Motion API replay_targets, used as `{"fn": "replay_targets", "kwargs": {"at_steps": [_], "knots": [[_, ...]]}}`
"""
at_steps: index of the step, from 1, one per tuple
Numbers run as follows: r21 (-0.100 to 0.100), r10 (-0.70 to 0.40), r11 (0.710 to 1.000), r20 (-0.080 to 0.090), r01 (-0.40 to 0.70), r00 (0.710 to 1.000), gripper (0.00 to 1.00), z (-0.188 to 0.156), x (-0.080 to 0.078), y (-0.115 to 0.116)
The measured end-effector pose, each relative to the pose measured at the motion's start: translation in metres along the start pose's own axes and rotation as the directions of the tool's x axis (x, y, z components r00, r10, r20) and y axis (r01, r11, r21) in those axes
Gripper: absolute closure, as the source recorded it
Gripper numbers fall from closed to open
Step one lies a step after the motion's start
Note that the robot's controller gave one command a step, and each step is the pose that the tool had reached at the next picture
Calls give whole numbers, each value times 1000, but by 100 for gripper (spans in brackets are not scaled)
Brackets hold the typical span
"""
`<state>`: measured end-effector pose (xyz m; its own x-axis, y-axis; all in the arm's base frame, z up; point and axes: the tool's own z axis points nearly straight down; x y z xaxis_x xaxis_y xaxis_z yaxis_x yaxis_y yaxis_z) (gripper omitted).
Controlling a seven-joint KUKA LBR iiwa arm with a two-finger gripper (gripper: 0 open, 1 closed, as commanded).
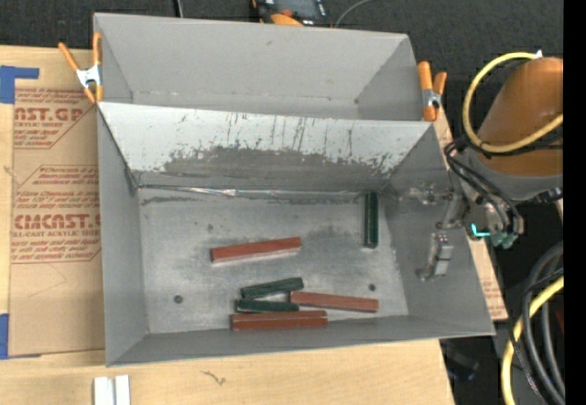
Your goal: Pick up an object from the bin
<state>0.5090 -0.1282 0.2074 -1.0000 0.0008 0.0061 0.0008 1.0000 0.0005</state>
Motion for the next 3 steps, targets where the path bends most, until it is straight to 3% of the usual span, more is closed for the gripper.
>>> {"fn": "replay_targets", "kwargs": {"at_steps": [1, 2, 3], "knots": [[-3, -172, 985, 1, 172, 985, 0, 99, -1, 88], [2, -345, 938, 9, 345, 938, 0, 137, -15, 167], [5, -343, 939, 18, 343, 939, 100, 131, -18, 166]]}}
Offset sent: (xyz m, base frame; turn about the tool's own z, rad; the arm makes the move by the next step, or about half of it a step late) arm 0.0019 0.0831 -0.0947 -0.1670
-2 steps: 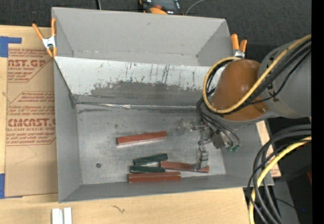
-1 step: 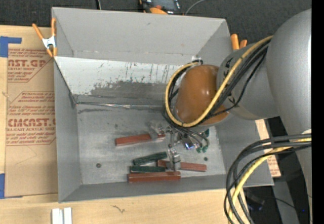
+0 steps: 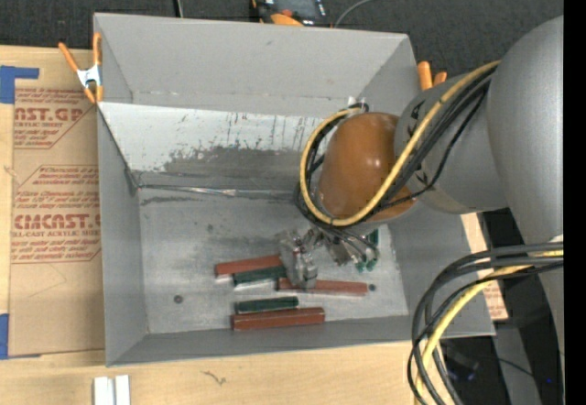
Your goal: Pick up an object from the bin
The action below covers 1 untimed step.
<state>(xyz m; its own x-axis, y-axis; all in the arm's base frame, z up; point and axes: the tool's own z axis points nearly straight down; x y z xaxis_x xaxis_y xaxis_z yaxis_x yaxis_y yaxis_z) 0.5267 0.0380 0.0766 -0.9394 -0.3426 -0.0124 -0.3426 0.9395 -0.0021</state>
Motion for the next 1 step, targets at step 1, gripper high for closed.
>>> {"fn": "replay_targets", "kwargs": {"at_steps": [1], "knots": [[-1, 1, 1000, -9, -1, 1000, 0, 6, 4, 0]]}}
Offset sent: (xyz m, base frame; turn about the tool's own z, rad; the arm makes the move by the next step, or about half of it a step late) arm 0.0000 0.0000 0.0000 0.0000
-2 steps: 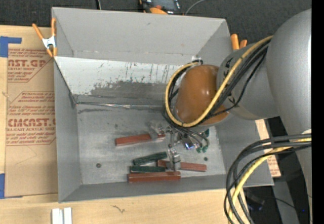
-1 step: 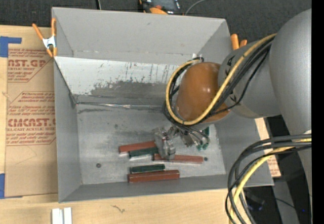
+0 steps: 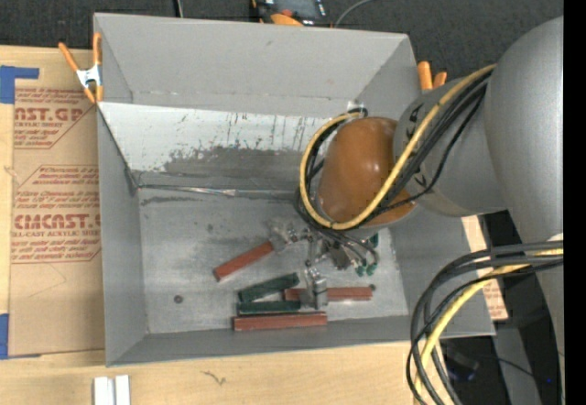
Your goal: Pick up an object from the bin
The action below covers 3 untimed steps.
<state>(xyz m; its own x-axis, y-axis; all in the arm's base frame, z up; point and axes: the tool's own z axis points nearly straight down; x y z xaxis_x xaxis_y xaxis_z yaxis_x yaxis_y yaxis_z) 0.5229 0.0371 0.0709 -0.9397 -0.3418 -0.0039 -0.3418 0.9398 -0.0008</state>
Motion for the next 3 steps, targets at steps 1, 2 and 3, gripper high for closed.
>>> {"fn": "replay_targets", "kwargs": {"at_steps": [1, 2, 3], "knots": [[-2, 331, 944, 4, -331, 944, 0, -2, 4, 48], [-1, 329, 944, -4, -329, 944, 100, -5, 4, 47], [1, 331, 944, -3, -331, 944, 0, -1, 6, 47]]}}
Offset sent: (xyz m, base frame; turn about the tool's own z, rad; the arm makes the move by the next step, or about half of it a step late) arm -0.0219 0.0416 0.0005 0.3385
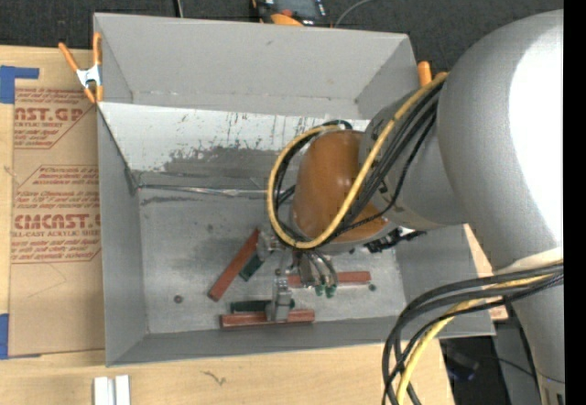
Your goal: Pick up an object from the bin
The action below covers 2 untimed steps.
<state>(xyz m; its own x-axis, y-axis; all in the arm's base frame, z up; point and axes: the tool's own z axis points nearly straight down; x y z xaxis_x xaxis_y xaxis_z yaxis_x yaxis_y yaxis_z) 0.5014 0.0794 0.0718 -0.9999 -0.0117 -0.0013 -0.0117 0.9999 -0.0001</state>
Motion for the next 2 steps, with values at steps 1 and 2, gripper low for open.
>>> {"fn": "replay_targets", "kwargs": {"at_steps": [1, 2], "knots": [[-1, 0, 1000, 6, 0, 1000, 100, -4, -2, 0], [0, 0, 1000, 0, 0, 1000, 0, 0, 0, 0]]}}
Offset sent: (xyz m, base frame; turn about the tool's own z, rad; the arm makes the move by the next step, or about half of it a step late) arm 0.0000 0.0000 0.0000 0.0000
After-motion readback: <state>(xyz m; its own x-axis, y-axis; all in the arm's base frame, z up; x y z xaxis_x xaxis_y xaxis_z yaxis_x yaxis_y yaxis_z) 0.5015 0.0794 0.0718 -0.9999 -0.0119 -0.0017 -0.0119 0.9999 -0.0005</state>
